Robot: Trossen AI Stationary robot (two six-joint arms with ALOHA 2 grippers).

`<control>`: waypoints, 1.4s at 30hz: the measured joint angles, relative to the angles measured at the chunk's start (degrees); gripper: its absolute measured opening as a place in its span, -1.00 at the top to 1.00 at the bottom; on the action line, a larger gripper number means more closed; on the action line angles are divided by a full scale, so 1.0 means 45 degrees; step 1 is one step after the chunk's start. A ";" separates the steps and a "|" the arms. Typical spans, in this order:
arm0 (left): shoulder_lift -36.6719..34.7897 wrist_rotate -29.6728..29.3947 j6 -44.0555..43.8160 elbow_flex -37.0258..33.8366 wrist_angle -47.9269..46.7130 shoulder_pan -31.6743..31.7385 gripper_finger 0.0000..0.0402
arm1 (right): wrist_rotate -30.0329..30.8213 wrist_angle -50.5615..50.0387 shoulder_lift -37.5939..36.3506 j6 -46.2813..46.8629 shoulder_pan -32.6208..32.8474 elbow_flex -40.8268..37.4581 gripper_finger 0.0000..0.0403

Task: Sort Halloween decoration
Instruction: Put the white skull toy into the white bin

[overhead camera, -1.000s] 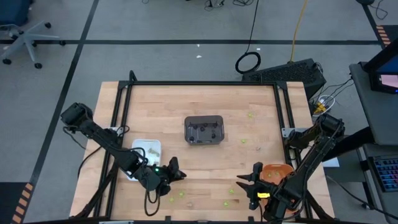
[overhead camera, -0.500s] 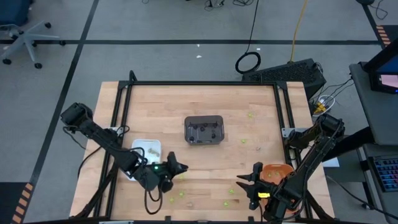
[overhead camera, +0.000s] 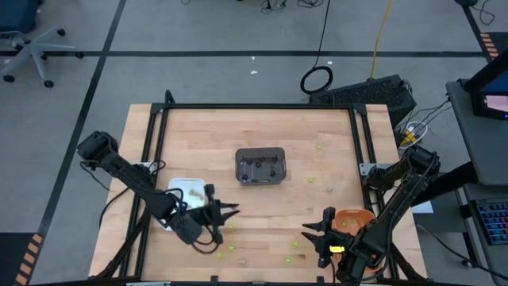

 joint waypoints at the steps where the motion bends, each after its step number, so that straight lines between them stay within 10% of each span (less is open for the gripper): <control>1: -0.0132 -0.0016 -0.1277 0.0000 -0.0313 0.0008 0.73 | 0.0000 0.0000 0.0000 0.0000 0.0000 0.0000 0.48; 22: -0.5749 0.4741 -0.7205 -0.0127 -1.3190 0.0872 0.73 | 0.0000 0.0000 0.0000 0.0005 0.0000 0.0000 0.48; 42: -0.4627 0.7502 -0.9691 -0.1991 -1.2971 0.0861 0.59 | 0.0267 -0.0001 -0.0005 -0.2344 -0.0760 0.0000 0.48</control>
